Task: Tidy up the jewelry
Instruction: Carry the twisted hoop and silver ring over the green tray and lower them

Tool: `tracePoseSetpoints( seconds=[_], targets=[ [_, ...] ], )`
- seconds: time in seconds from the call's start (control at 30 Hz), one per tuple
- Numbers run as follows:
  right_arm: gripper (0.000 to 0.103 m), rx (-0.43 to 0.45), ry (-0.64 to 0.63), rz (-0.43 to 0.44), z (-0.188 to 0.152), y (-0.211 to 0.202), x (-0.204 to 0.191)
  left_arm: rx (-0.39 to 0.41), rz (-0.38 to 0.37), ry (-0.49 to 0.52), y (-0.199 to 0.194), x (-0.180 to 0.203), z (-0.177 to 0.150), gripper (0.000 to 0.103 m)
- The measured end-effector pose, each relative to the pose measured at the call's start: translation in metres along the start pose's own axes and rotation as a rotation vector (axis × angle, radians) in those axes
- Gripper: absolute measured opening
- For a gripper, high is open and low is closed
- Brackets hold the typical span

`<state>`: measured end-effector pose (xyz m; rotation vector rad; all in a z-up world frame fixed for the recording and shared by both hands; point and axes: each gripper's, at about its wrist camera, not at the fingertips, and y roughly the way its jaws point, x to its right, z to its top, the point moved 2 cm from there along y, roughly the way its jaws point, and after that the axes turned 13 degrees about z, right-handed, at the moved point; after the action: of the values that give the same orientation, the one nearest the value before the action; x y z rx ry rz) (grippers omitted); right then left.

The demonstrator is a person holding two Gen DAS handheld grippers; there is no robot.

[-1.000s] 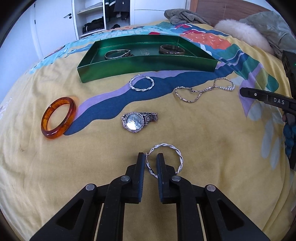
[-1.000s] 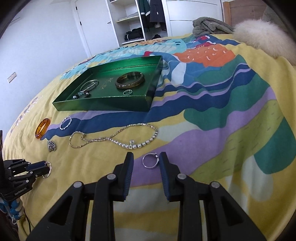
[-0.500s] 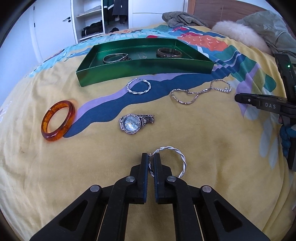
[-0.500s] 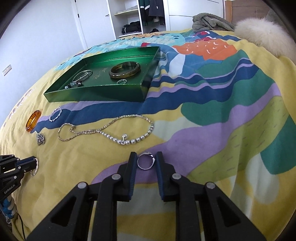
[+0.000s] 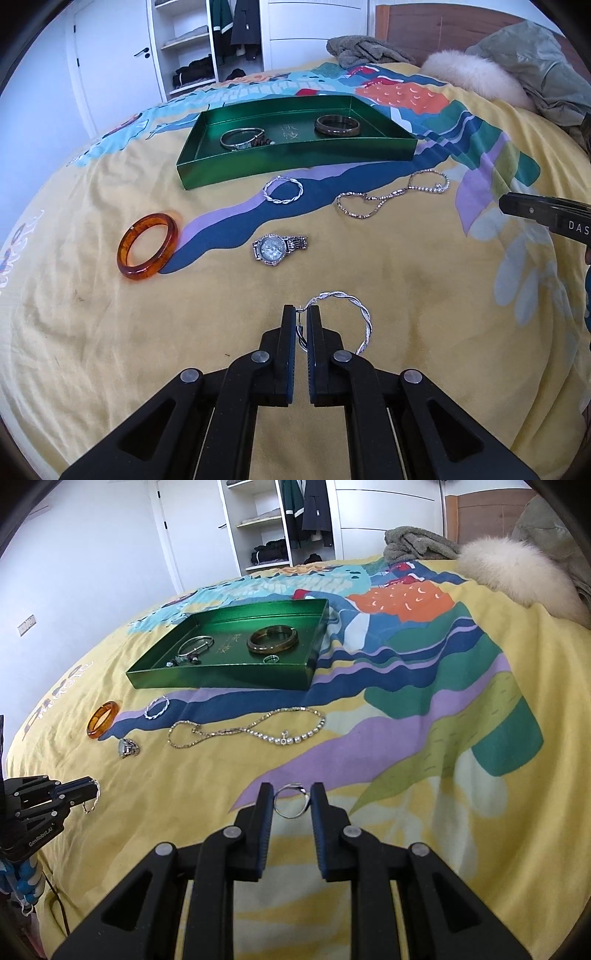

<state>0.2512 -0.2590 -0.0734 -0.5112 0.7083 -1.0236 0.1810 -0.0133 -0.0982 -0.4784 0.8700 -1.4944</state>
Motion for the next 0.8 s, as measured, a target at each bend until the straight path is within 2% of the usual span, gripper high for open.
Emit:
tracePoseSetpoints(
  seconds=[0.37,0.8],
  targets=[
    [0.019,0.07,-0.014,0.005,-0.006,-0.049,-0.031,0.06,0.005,-0.032,-0.045,-0.011,0.0,0.005],
    [0.019,0.156,-0.079,0.007,0.001,-0.103,-0.077,0.183,0.017,-0.091,-0.11,-0.035,0.014,0.005]
  ],
)
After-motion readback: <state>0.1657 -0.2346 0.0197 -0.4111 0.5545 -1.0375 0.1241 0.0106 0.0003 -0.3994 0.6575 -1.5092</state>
